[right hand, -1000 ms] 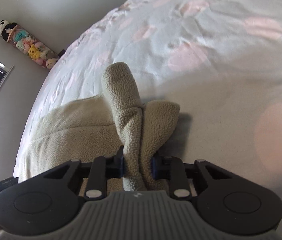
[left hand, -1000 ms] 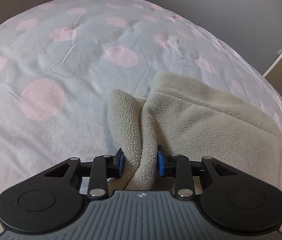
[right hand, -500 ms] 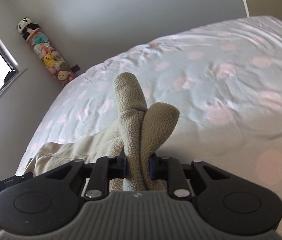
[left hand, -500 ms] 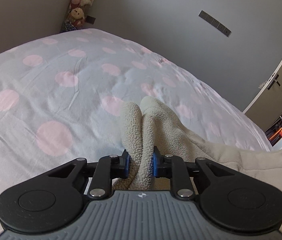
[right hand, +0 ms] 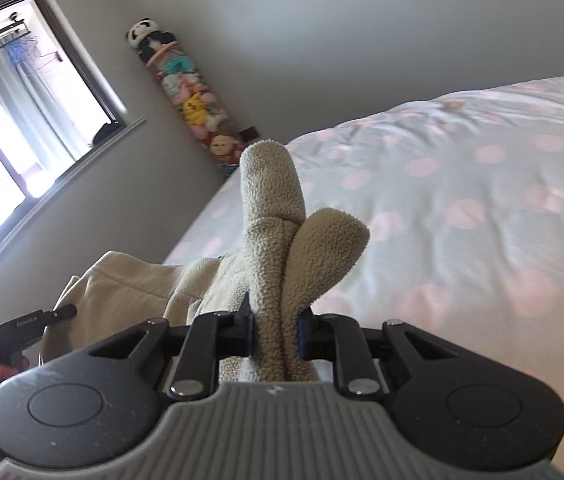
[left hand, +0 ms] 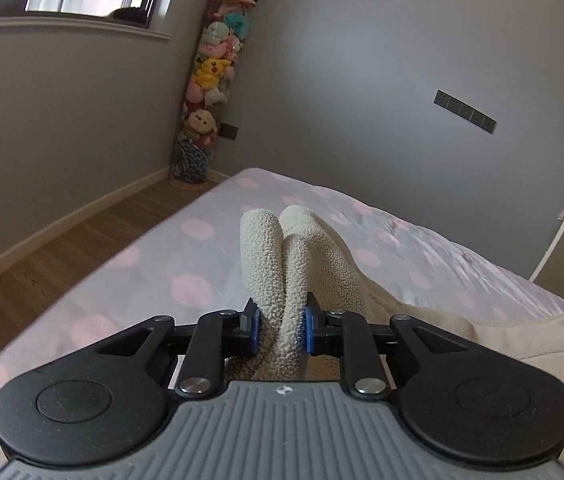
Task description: Fold clothes
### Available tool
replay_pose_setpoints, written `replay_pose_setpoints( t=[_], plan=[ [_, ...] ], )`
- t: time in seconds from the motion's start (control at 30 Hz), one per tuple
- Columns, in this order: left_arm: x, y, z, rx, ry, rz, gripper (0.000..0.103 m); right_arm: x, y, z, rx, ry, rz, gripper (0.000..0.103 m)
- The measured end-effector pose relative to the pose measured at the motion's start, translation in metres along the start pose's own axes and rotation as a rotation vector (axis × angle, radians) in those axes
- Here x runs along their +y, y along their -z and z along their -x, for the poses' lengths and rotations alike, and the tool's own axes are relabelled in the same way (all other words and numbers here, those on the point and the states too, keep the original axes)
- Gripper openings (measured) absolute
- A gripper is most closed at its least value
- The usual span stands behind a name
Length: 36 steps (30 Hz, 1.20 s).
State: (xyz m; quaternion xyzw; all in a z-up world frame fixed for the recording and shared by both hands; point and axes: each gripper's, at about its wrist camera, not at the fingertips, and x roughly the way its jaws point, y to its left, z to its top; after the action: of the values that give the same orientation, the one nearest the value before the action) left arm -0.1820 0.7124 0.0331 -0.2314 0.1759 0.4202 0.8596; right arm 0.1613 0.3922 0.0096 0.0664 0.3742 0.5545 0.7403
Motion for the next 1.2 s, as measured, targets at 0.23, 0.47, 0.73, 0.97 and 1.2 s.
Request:
replay_pose_setpoints(
  t=[0.23, 0.47, 0.73, 0.97, 1.2],
  plan=[
    [0.062, -0.058, -0.031, -0.006, -0.114, -0.051, 0.018, 0.053, -0.011, -0.105, 0.013, -0.076, -0.022, 0.021],
    [0.114, -0.070, -0.082, 0.038, -0.221, -0.099, 0.018, 0.084, -0.004, -0.195, 0.076, -0.116, -0.027, 0.021],
    [0.144, -0.064, -0.123, 0.036, -0.242, -0.092, 0.018, 0.078, -0.004, -0.254, 0.084, -0.125, -0.041, 0.021],
    [0.156, -0.062, -0.170, 0.064, -0.279, -0.127, 0.018, 0.064, -0.007, -0.275, 0.095, -0.077, -0.011, 0.021],
    [0.176, -0.037, -0.204, 0.138, -0.354, -0.150, 0.019, 0.027, 0.009, -0.303, 0.143, 0.019, -0.083, 0.021]
  ],
)
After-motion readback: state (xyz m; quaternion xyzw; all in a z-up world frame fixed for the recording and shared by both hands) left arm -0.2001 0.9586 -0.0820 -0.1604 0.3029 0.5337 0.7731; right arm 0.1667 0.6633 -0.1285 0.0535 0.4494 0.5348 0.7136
